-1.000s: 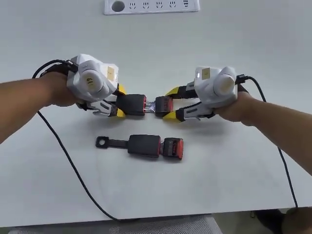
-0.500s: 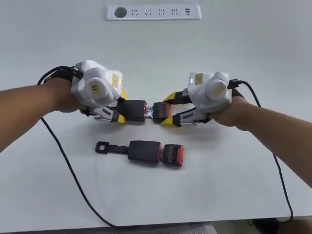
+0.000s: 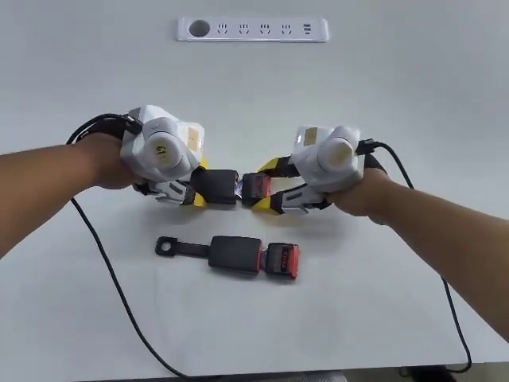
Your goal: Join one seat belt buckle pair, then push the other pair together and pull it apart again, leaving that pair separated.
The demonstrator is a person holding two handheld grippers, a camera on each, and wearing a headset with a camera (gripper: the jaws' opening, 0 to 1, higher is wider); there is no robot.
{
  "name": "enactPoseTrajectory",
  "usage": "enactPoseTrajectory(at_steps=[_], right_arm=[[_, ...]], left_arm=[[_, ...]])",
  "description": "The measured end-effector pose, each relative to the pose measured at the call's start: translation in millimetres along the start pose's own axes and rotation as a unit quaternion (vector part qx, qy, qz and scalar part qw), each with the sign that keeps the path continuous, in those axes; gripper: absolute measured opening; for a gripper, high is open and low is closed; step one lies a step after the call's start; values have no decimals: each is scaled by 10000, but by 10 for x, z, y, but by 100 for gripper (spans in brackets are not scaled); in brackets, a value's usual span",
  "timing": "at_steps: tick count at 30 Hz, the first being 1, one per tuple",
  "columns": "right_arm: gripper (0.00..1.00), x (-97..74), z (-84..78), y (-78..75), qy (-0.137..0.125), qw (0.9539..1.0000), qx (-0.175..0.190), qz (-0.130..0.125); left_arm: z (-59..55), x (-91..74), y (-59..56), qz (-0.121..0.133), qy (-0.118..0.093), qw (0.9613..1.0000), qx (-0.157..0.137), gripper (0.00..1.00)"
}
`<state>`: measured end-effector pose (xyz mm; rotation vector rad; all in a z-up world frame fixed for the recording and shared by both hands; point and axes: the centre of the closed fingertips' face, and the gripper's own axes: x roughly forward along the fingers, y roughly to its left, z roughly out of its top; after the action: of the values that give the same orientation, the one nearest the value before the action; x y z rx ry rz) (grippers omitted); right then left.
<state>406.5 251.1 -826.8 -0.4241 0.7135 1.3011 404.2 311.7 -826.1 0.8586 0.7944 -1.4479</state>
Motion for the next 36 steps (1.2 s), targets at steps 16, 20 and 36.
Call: enactPoseTrajectory(at_steps=[16,20,36], right_arm=[[34,7,28,41,133,9999,-74,-38],[34,2,32,49,140,9999,-87,-43],[34,-6,32,51,20,9999,-79,-72]], left_arm=[[0,-4,1,5,17,10000,-21,32],[1,-6,2,0,2,10000,-24,32],[-7,-14,9,-13,-105,9999,-49,33]])
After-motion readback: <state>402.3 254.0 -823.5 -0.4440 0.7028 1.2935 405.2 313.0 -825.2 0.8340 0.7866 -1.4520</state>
